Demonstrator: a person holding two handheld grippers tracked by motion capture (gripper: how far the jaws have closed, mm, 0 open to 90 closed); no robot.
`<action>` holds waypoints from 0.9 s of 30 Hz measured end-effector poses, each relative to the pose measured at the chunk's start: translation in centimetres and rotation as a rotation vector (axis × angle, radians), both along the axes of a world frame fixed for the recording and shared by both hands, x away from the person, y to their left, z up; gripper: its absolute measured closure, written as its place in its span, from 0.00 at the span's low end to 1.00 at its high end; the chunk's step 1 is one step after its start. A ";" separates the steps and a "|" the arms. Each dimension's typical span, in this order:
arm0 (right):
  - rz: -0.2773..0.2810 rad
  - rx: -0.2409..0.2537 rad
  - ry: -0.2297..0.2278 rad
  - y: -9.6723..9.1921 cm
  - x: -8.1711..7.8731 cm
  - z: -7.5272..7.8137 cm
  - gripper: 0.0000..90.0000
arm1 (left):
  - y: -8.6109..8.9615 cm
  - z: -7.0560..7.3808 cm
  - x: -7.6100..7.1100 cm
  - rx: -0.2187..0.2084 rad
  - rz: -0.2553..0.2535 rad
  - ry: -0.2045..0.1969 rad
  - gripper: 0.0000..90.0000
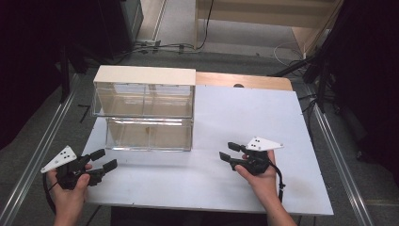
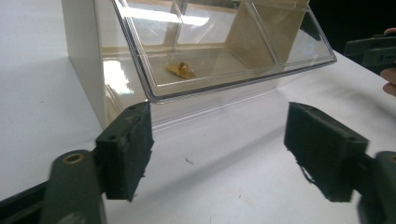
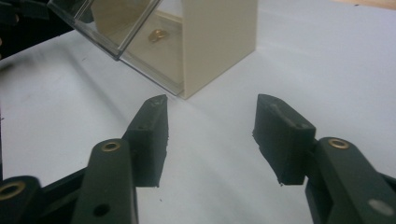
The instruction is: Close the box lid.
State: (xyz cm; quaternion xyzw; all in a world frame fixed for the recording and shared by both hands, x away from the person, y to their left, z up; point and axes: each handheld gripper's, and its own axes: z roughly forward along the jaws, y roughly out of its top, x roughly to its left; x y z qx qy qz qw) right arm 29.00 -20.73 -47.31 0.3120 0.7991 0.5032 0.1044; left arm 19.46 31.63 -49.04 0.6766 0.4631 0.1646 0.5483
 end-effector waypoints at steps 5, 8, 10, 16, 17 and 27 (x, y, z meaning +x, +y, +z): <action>-0.033 0.013 -0.005 -2.0 -0.3 0.0 0.40 | 0.0 0.0 -0.1 -0.002 0.001 -0.010 0.14; -0.051 0.020 -0.004 -3.2 -0.5 0.0 0.37 | -0.2 -0.1 -0.1 0.002 -0.004 -0.013 0.11; -0.064 0.016 -0.005 -4.0 -0.7 -0.1 0.35 | -0.3 -0.2 0.0 0.008 -0.005 -0.017 0.10; -0.104 0.017 0.004 -6.2 -1.2 -0.5 0.30 | -0.7 -0.3 0.0 0.032 -0.024 -0.025 0.06; -0.110 0.016 0.004 -6.5 -1.3 -0.5 0.29 | -0.7 -0.3 0.0 0.031 -0.026 -0.027 0.06; -0.143 0.016 0.012 -9.3 -2.5 -0.8 0.18 | -0.9 -0.4 0.2 0.046 -0.038 -0.040 0.05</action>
